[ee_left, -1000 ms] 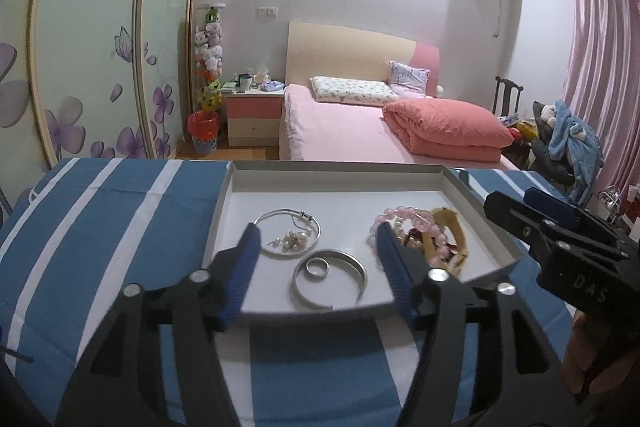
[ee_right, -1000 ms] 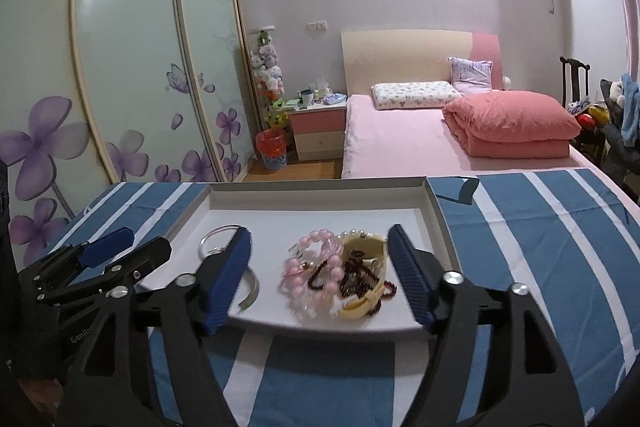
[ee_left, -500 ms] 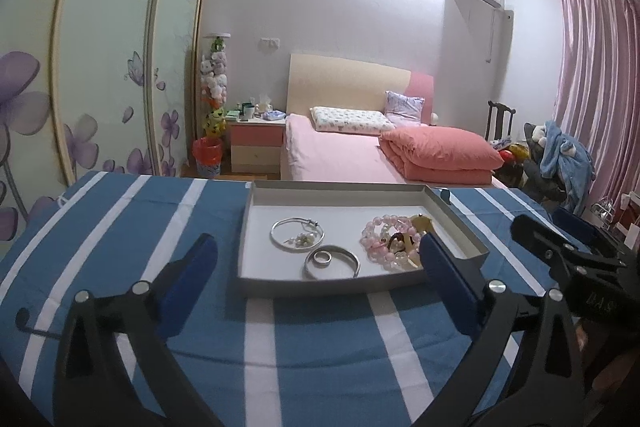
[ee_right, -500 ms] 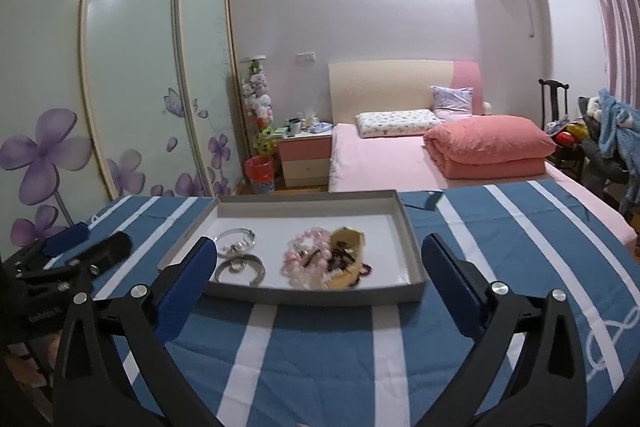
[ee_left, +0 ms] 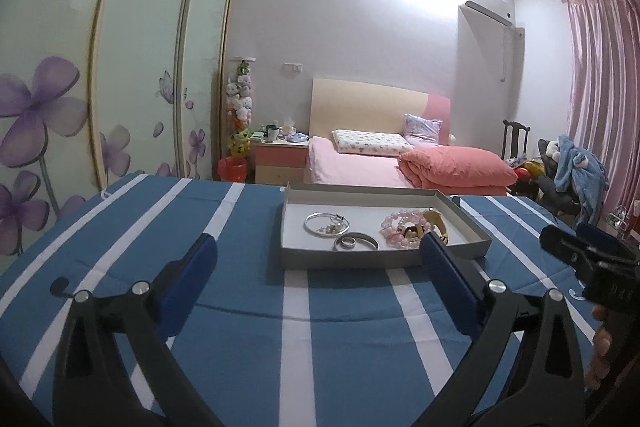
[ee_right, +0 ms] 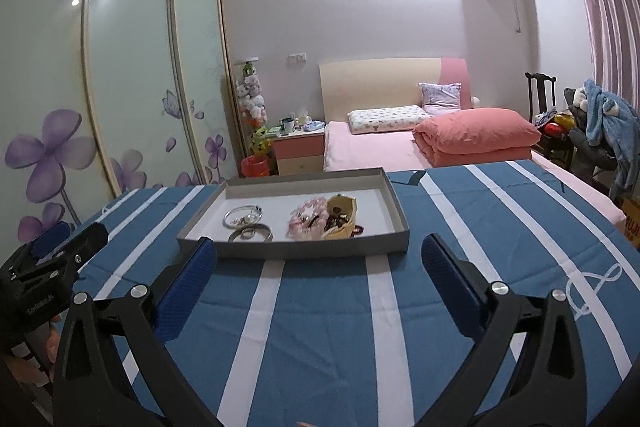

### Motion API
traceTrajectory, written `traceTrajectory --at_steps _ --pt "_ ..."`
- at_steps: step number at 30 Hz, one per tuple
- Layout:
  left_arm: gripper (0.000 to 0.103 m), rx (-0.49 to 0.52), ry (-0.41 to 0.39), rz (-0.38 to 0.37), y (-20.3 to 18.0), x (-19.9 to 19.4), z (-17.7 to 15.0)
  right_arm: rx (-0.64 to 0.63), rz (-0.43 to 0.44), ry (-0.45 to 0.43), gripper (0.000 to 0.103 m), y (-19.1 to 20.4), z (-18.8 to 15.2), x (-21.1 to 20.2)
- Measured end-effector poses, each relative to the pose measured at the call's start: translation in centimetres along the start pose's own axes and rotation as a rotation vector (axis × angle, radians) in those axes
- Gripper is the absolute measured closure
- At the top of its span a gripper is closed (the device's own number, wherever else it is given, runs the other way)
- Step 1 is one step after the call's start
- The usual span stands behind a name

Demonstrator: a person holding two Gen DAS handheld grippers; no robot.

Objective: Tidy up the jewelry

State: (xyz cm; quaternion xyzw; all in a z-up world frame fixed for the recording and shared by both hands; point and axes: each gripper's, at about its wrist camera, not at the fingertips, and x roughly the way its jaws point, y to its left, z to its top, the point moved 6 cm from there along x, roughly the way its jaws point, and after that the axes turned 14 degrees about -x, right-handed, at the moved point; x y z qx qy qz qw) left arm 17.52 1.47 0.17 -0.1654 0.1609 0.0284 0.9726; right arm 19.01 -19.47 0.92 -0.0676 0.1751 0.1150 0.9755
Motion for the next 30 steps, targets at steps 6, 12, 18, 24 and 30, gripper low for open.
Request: traceTrajectory --at_steps 6,12,18,24,30 --pt "0.004 -0.002 0.022 -0.007 0.0 -0.7 -1.2 -0.033 -0.019 -0.010 0.002 0.9 -0.7 -1.1" --pt "0.004 -0.003 0.037 -0.022 0.1 -1.4 -1.9 0.008 -0.029 -0.030 0.002 0.6 -1.7 -2.3" --pt "0.004 -0.003 0.036 -0.027 0.1 -1.9 -2.3 0.006 -0.014 -0.051 0.002 1.0 -2.2 -2.7" --pt "0.004 -0.006 0.038 -0.023 0.3 -2.4 -2.6 -0.005 0.001 -0.062 0.002 1.7 -2.0 -2.9" --pt "0.004 -0.009 0.039 -0.023 0.3 -2.6 -2.8 0.000 0.002 -0.052 0.002 1.5 -2.1 -2.8"
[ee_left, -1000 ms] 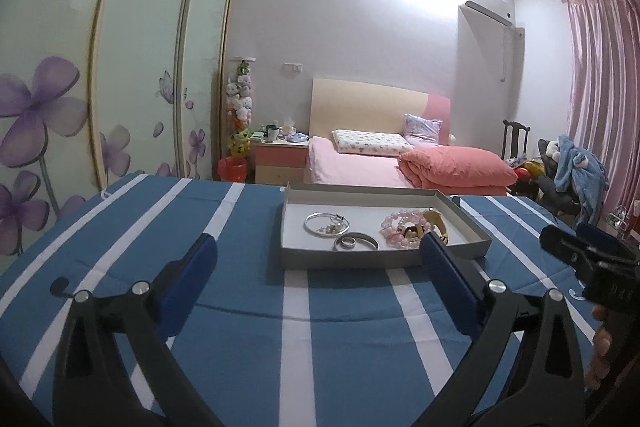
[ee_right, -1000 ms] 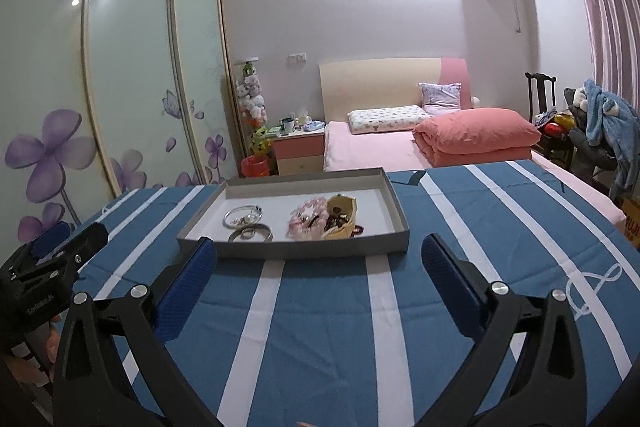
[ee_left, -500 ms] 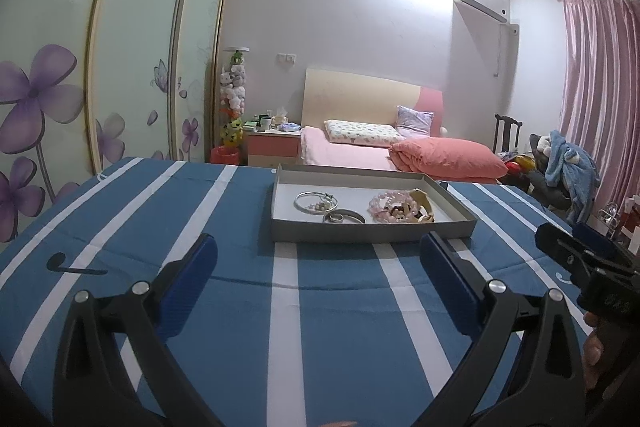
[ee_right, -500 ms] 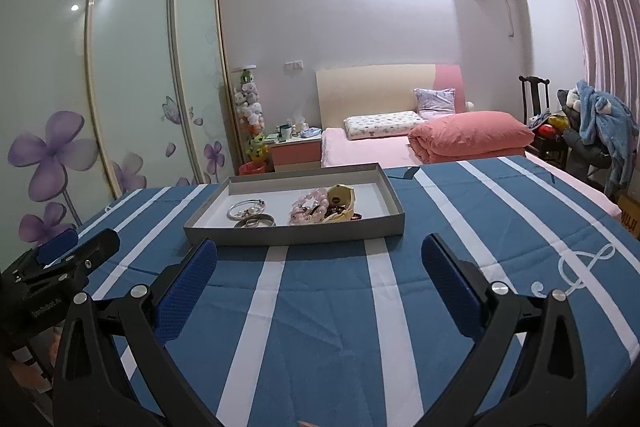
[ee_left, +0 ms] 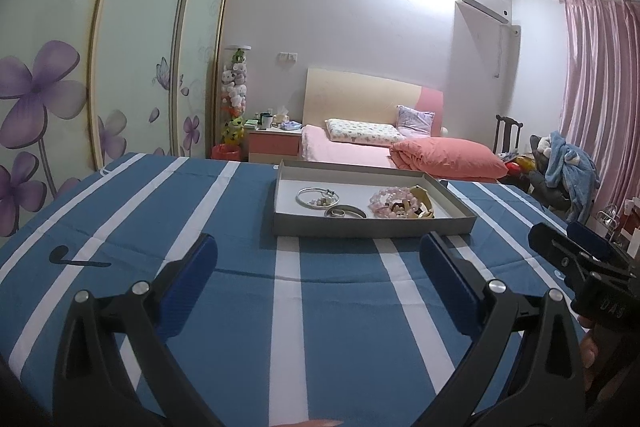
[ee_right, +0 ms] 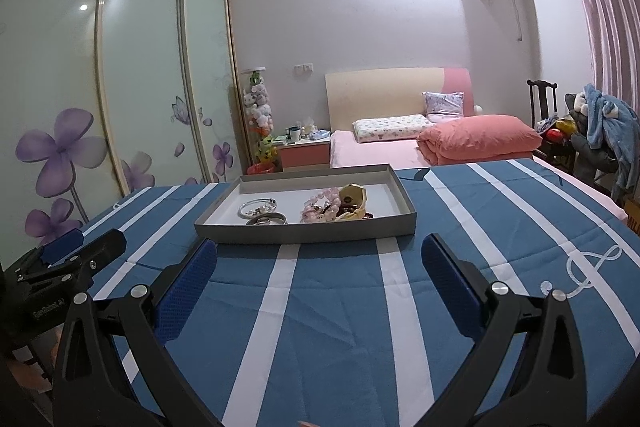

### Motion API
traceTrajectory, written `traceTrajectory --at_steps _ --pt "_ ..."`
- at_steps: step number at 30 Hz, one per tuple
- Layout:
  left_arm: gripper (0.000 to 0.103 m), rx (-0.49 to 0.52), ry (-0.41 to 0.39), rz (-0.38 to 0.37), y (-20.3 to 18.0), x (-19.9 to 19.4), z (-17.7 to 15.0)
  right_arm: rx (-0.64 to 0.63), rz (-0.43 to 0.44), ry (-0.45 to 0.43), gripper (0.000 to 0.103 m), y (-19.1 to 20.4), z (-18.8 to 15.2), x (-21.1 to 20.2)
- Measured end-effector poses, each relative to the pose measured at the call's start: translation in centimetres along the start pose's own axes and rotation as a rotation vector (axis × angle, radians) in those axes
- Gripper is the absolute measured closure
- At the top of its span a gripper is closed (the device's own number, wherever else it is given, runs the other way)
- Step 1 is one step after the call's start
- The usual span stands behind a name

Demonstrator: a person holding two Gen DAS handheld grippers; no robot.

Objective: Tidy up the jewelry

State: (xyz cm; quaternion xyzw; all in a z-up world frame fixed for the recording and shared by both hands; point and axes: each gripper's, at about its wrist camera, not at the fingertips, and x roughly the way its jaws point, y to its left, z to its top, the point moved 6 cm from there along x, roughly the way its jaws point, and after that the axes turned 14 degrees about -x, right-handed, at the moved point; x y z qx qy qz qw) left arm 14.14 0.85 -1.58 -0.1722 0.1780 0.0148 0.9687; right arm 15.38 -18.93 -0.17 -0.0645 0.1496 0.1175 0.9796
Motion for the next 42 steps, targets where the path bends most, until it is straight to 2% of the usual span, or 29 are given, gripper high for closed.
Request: traceTrajectory --at_steps 42 --pt "0.004 0.000 0.023 -0.003 -0.67 0.31 -0.23 0.004 0.012 0.022 0.002 0.39 -0.43 0.49"
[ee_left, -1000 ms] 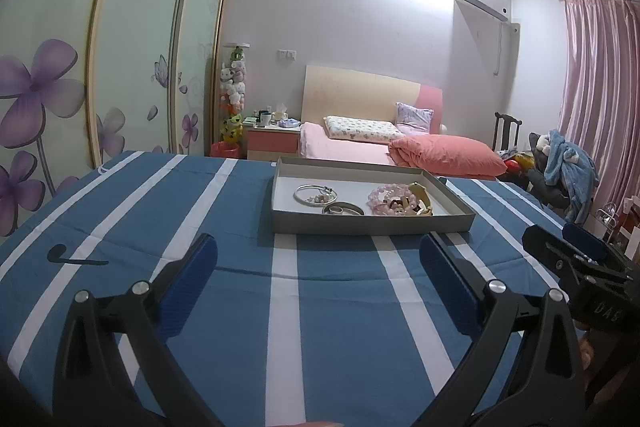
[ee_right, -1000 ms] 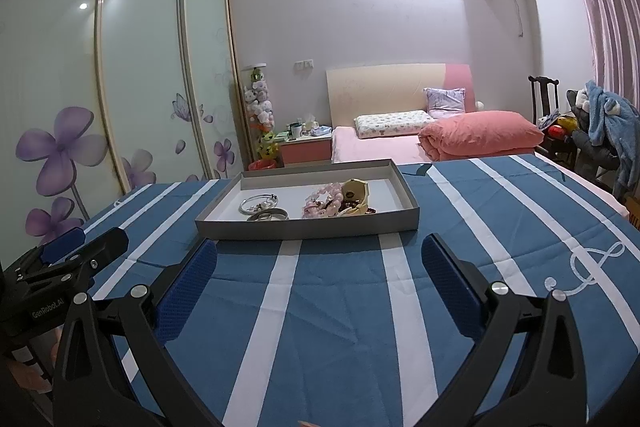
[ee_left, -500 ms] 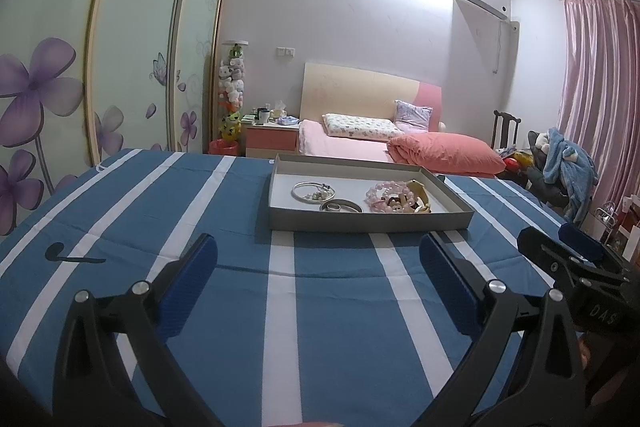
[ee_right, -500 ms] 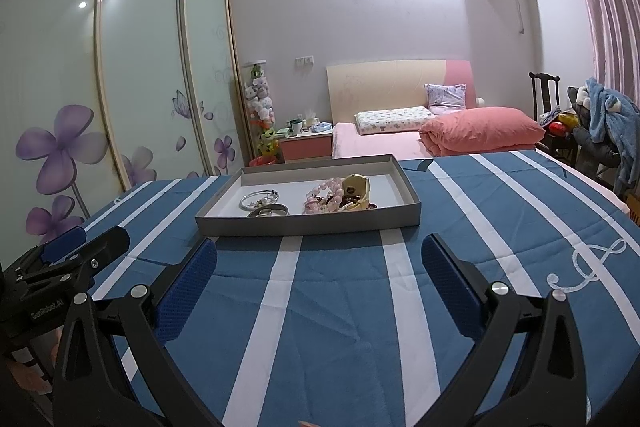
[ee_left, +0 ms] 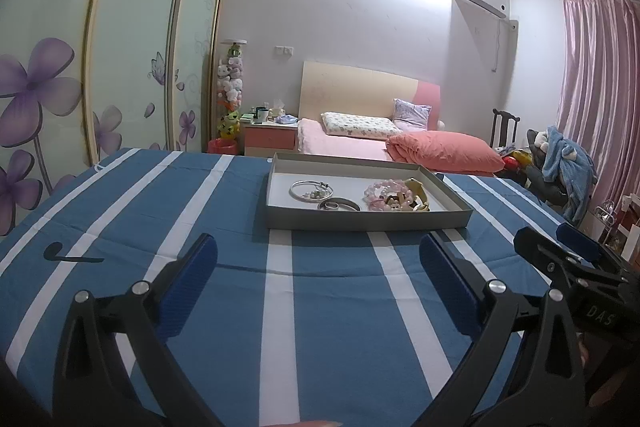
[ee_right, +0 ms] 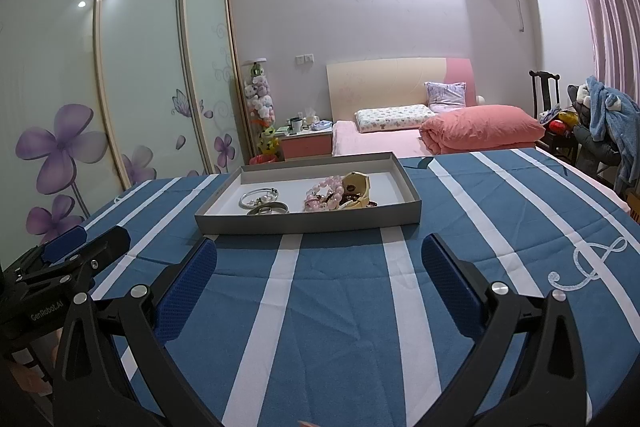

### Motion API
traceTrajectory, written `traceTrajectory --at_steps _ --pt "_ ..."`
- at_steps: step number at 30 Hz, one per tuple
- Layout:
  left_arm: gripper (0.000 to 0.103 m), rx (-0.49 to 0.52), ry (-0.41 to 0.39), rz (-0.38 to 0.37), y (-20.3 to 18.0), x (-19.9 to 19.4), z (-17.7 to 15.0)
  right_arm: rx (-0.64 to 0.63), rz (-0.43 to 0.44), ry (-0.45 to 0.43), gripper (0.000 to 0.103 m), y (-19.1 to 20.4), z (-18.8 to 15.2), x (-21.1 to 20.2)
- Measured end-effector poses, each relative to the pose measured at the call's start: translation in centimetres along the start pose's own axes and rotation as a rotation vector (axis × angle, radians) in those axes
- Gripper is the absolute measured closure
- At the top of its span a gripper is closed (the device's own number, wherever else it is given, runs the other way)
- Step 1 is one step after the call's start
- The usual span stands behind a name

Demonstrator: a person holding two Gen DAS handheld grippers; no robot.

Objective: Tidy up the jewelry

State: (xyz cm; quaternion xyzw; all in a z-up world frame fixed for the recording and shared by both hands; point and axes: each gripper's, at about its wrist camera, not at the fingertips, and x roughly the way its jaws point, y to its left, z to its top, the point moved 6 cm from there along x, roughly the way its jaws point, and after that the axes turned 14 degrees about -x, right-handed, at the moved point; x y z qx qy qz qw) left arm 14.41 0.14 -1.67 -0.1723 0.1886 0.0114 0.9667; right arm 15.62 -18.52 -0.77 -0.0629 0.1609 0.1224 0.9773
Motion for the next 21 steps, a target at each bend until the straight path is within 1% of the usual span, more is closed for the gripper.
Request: traceTrajectory --at_steps 21 --pt "0.004 0.000 0.002 0.000 -0.06 0.01 -0.05 -0.005 0.003 0.003 0.002 0.26 -0.15 -0.06"
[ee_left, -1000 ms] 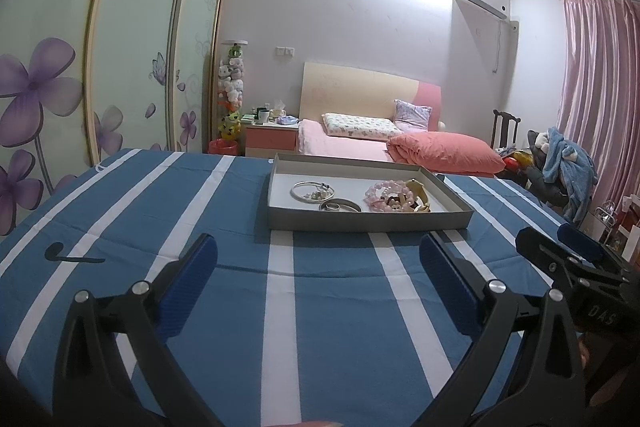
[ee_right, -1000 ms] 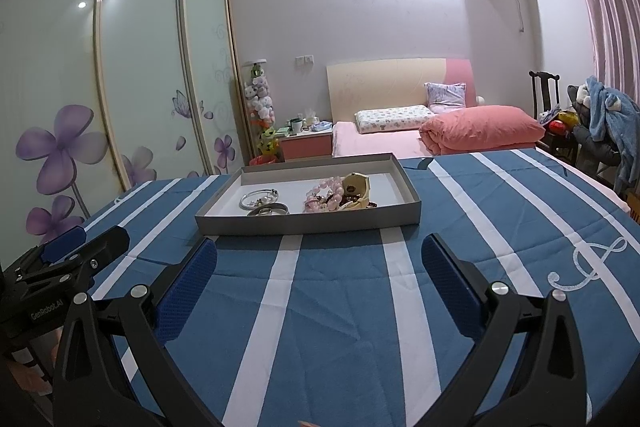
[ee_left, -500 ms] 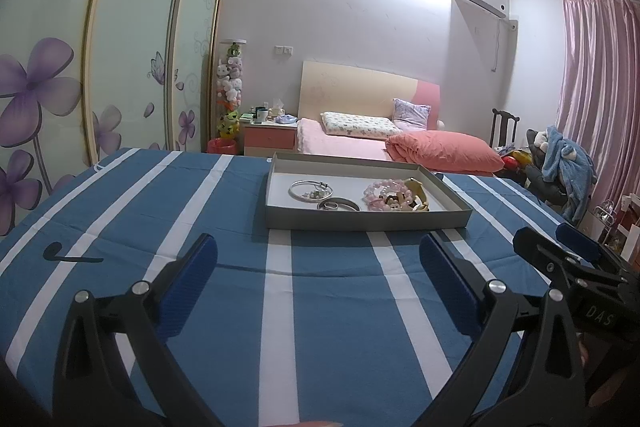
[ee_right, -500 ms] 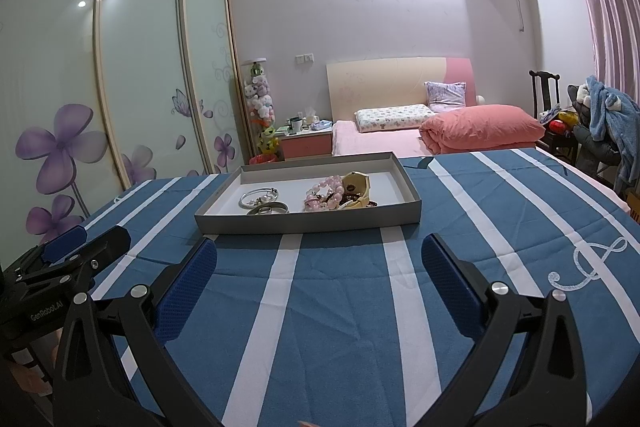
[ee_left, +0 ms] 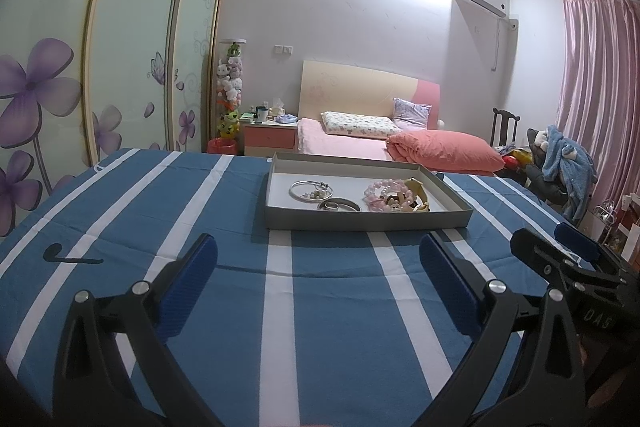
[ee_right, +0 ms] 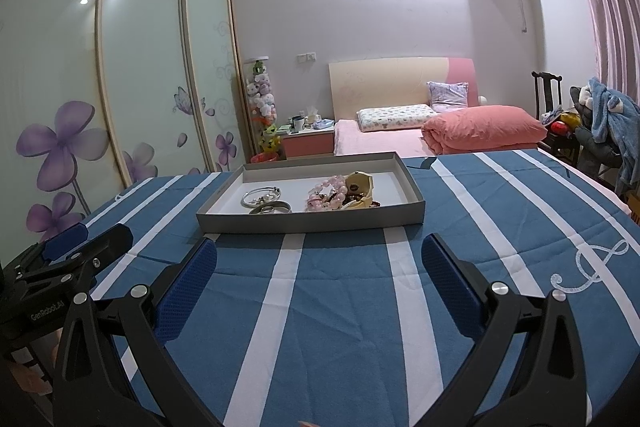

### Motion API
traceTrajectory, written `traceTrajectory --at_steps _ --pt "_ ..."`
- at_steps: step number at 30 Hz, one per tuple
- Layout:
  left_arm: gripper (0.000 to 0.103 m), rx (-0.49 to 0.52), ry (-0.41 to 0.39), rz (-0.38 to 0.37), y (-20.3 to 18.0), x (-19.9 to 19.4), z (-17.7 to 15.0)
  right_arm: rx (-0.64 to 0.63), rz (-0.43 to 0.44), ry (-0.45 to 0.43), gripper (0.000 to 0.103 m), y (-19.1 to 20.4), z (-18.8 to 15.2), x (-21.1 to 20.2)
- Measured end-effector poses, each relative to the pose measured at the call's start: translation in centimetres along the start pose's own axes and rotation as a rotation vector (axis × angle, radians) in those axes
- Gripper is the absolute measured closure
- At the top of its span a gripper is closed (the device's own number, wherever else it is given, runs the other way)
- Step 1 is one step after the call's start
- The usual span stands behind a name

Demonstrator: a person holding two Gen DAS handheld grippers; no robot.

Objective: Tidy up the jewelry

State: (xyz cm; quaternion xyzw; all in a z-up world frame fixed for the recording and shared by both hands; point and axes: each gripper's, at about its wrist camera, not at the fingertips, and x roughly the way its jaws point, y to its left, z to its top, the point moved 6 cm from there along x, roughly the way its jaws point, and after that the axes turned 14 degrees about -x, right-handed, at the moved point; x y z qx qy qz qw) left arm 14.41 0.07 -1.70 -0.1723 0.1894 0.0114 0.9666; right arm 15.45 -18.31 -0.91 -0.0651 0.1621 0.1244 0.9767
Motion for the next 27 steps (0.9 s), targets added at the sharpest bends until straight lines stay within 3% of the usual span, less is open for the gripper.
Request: traceTrajectory --at_steps 27 --pt "0.004 0.003 0.003 -0.003 -0.12 0.31 -0.12 0.002 0.000 0.004 0.002 0.11 0.07 0.06"
